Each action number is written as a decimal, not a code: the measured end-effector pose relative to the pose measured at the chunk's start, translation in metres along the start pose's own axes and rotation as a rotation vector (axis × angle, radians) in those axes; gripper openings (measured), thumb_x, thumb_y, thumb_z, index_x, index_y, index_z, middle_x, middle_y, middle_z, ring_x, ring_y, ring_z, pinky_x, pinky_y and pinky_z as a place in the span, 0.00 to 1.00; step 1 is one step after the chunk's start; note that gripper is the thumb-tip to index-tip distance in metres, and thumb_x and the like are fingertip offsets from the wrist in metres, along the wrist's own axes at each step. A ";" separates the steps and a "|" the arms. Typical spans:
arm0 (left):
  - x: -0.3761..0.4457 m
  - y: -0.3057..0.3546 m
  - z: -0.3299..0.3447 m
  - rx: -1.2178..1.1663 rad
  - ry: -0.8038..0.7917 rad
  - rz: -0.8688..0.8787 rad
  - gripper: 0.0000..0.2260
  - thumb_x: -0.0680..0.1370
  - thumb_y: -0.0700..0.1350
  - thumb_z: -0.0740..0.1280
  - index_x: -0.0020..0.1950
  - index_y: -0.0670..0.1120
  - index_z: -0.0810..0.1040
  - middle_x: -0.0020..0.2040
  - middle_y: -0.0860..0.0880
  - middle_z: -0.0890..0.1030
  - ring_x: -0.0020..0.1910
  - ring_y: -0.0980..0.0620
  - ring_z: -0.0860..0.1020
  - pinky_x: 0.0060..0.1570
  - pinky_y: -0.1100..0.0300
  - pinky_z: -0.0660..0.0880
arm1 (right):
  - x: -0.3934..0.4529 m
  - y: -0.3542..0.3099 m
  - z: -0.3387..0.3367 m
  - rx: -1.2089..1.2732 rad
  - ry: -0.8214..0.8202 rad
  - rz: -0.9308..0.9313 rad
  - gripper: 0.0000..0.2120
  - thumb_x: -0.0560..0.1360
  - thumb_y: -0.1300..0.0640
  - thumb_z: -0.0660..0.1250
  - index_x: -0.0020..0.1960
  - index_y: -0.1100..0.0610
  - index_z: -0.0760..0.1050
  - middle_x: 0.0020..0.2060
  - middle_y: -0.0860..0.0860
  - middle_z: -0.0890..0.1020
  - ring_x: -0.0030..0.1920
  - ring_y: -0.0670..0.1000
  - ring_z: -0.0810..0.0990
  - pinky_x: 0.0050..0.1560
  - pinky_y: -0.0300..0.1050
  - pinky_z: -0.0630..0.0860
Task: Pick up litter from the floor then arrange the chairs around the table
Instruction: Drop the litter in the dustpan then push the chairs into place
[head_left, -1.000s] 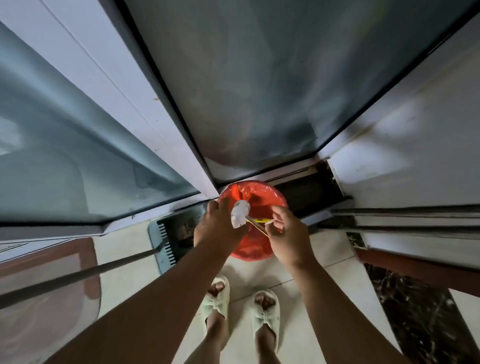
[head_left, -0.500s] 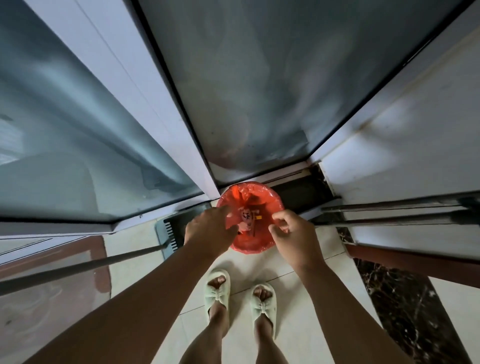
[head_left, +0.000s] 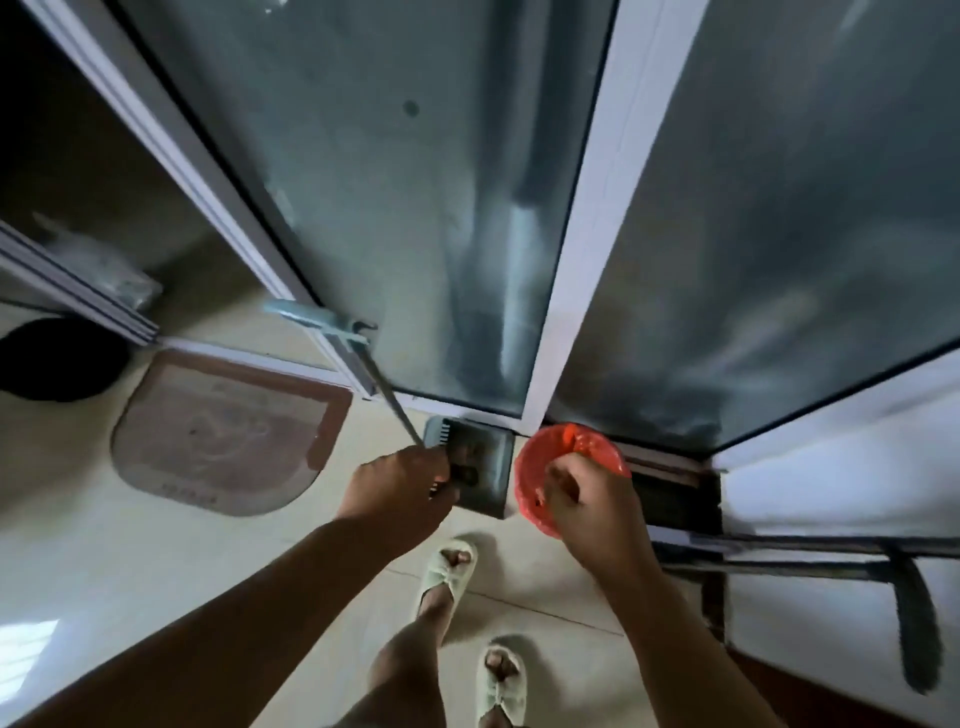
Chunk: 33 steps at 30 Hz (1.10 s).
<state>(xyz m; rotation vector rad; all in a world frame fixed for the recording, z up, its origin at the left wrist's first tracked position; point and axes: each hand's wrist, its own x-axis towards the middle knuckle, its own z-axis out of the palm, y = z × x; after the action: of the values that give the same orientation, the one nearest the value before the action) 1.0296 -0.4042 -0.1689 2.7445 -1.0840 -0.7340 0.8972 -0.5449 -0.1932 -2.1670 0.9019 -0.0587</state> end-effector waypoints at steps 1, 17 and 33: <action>-0.022 -0.011 -0.006 -0.024 0.041 -0.051 0.12 0.77 0.55 0.62 0.56 0.52 0.75 0.55 0.51 0.80 0.52 0.49 0.79 0.49 0.58 0.75 | -0.007 -0.015 0.003 -0.024 -0.012 -0.055 0.05 0.73 0.56 0.66 0.46 0.57 0.78 0.39 0.53 0.84 0.39 0.53 0.81 0.41 0.46 0.76; -0.416 -0.205 0.024 -0.322 0.545 -0.967 0.13 0.76 0.56 0.62 0.58 0.53 0.74 0.52 0.54 0.79 0.51 0.52 0.78 0.39 0.62 0.64 | -0.225 -0.271 0.196 -0.196 -0.632 -0.871 0.09 0.74 0.53 0.65 0.51 0.55 0.77 0.38 0.50 0.80 0.42 0.52 0.78 0.39 0.40 0.66; -0.833 -0.303 0.192 -0.517 0.668 -1.737 0.17 0.75 0.60 0.61 0.59 0.53 0.73 0.55 0.52 0.79 0.55 0.51 0.77 0.47 0.58 0.72 | -0.607 -0.397 0.421 -0.418 -1.080 -1.439 0.12 0.73 0.49 0.66 0.55 0.52 0.76 0.33 0.45 0.78 0.40 0.49 0.78 0.40 0.41 0.71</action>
<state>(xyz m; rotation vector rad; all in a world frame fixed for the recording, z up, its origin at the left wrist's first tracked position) 0.6014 0.3904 -0.0845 2.3943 1.5270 0.0103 0.8077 0.2811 -0.0778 -2.2386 -1.3526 0.5691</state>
